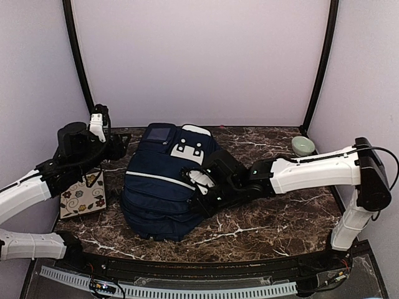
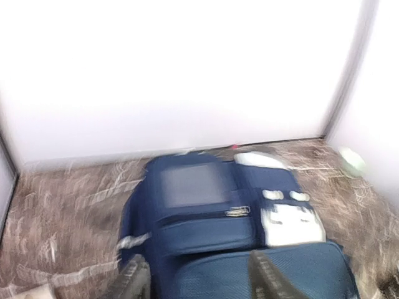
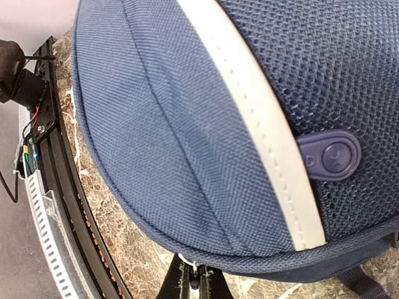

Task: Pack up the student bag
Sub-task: Zip the student bag into the second largest pocket of the bag.

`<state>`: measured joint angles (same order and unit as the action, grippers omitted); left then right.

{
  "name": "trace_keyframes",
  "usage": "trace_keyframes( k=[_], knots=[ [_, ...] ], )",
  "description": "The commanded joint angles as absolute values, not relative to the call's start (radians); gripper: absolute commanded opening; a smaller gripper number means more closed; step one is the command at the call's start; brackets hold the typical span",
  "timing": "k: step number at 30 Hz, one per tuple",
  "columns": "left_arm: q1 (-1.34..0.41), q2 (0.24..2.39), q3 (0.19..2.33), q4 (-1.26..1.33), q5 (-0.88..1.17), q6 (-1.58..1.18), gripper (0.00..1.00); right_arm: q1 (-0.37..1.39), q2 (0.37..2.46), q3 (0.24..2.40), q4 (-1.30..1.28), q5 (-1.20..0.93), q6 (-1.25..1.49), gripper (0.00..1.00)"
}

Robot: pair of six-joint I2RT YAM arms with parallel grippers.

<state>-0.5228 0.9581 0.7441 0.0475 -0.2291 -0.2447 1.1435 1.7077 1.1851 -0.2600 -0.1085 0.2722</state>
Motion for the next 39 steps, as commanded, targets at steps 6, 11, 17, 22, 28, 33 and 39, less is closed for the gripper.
trace_keyframes(
  k=[6, 11, 17, 22, 28, 33, 39],
  knots=[
    [-1.119, 1.092, 0.723, -0.054, -0.056, 0.652, 0.60, 1.095, 1.642, 1.159, -0.204, -0.133, 0.315, 0.00],
    [-1.175, 1.237, 0.706, 0.094, -0.259, 0.801, 0.53, 1.086, 1.635, 1.119, -0.206, -0.132, 0.331, 0.00],
    [-1.175, 1.306, 0.651, 0.313, -0.406, 0.902, 0.45, 1.085, 1.633, 1.098, -0.174, -0.153, 0.346, 0.00],
    [-1.175, 1.334, 0.614, 0.360, -0.487, 0.956, 0.36, 1.085, 1.618, 1.091, -0.166, -0.162, 0.348, 0.00],
    [-1.175, 1.327, 0.605, 0.334, -0.529, 0.966, 0.00, 1.057, 1.604, 1.107, -0.293, -0.015, 0.357, 0.00],
    [-1.175, 1.247, 0.591, 0.234, -0.467, 0.918, 0.00, 0.982, 1.577, 1.125, -0.421, 0.148, 0.352, 0.00],
    [-1.176, 1.186, 0.590, 0.162, -0.365, 0.877, 0.00, 0.849, 1.639, 1.254, -0.469, 0.203, 0.279, 0.00]
  ],
)
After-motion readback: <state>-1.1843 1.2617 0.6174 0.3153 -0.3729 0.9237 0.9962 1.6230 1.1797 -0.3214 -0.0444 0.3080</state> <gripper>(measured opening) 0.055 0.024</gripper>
